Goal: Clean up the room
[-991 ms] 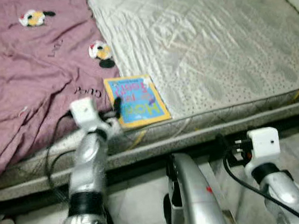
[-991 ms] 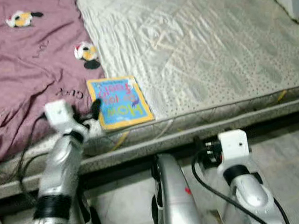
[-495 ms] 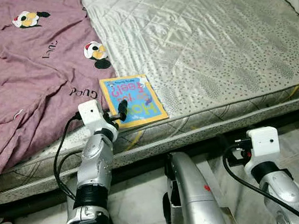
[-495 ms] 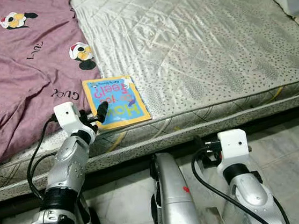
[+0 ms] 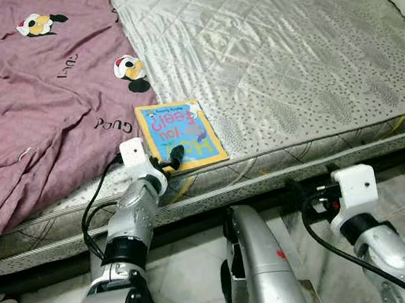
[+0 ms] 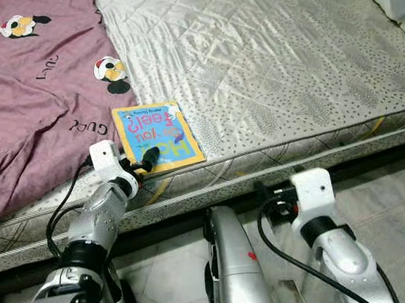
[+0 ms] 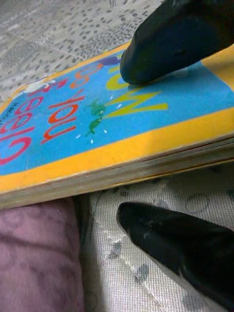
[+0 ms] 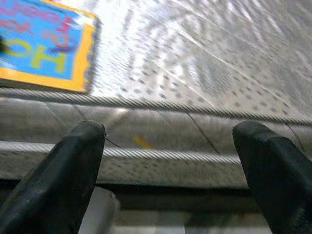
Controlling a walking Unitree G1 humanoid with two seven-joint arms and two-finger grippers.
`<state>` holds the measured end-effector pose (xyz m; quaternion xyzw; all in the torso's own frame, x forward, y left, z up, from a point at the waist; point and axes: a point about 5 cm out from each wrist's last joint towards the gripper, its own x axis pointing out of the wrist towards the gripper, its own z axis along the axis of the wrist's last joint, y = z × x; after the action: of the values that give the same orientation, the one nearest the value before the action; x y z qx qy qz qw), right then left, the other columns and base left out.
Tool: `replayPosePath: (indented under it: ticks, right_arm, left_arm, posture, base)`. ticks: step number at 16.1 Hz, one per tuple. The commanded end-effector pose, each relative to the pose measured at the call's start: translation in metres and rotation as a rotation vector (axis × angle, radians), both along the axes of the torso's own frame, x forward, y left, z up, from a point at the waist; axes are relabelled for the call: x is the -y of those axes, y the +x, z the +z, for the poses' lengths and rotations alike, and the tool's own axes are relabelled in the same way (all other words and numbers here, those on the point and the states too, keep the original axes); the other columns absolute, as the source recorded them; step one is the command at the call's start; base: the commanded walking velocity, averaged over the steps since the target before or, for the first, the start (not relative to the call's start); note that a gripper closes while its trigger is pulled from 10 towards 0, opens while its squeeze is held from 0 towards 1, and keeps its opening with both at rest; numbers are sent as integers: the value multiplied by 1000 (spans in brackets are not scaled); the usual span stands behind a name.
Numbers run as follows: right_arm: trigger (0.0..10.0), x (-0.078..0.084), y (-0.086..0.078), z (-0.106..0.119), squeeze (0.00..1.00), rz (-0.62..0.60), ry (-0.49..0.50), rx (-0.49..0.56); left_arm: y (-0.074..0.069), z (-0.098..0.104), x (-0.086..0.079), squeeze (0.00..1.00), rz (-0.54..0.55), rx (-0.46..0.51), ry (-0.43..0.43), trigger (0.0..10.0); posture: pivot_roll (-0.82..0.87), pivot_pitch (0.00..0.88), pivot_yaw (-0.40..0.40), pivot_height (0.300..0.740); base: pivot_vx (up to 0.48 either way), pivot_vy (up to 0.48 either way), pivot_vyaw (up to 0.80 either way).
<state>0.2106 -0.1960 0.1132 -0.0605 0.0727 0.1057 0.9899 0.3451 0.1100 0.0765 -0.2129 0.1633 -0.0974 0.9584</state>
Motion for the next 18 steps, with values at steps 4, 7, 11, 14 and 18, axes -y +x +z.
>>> replayPosePath:
  ticks: [4, 7, 11, 14, 18]
  right_arm:
    - [10000, -20, -9, 11, 0, 212, 144, -81]
    - [10000, -28, -16, 14, 0, 327, 204, -142]
    - [10000, -24, -13, 13, 0, 258, 186, -135]
    - [10000, -22, -11, 14, 0, 234, 180, -133]
    - [10000, -20, -6, 14, 0, 202, 154, -112]
  left_arm:
    - [2, -1, 1, 0, -15, -32, -81, 0]
    - [3, -3, -5, 0, -3, -68, -145, 0]
    - [4, -2, -6, 0, -12, -88, -222, 0]
    - [5, 3, -4, 0, -17, -75, -286, 0]
    - [6, 6, -3, 0, -32, -73, -295, 0]
  posture:
    - [-234, 192, -103, 518]
    - [-226, 188, -95, 518]
    - [-213, 183, -91, 518]
    - [-210, 181, -84, 518]
    - [-210, 182, -80, 518]
  base:
    - [0, 0, 0]
    - [0, 0, 0]
    - [0, 0, 0]
    - [0, 0, 0]
    - [0, 0, 0]
